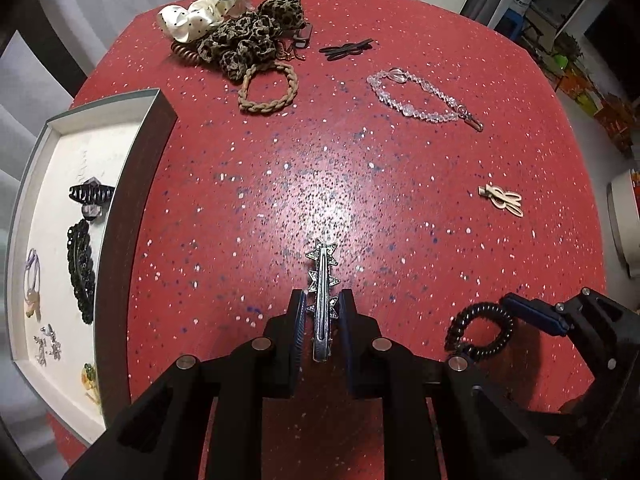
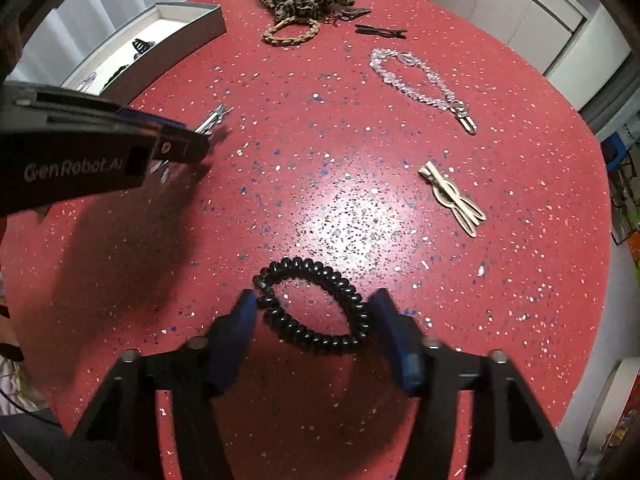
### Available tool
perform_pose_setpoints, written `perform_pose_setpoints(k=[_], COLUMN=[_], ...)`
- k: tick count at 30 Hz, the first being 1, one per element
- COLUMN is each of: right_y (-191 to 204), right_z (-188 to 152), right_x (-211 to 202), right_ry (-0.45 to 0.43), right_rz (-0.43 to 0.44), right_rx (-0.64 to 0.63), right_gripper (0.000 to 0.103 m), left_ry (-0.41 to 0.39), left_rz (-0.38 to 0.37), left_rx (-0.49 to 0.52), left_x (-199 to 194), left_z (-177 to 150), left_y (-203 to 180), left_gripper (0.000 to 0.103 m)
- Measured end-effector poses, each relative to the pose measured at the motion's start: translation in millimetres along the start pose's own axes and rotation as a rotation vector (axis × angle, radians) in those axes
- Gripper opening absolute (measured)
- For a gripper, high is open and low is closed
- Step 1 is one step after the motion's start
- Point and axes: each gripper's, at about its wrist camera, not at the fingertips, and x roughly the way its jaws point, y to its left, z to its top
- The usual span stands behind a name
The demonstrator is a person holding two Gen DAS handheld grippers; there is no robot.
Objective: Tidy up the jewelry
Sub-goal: 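Grasp the silver spiked barrette with the left tool while the right tool grasps the black coil hair tie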
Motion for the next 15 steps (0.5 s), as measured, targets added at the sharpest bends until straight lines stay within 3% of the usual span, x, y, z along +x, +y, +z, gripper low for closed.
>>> perform_pose_setpoints(k=[7,8,15], right_y=[-5,-22,-50], right_z=[1,-1,-11], right_x=[-1,-6,-13], right_ry=[0.015,0.017,0.005], right_rz=[0.016,0.019,0.071], right_rx=[0.064,0.078,0.247], right_gripper=[0.045,0.043,0.020], left_ry=[0.002,0.003,0.002], left_rz=[-0.002,-0.003,-0.006], left_rx=[0.010,0.010,0.014], left_x=[-6,-7,-8], left_z=[-10,-12,-12], left_y=[8,9,0], left_gripper=[0.018,0.018,0.018])
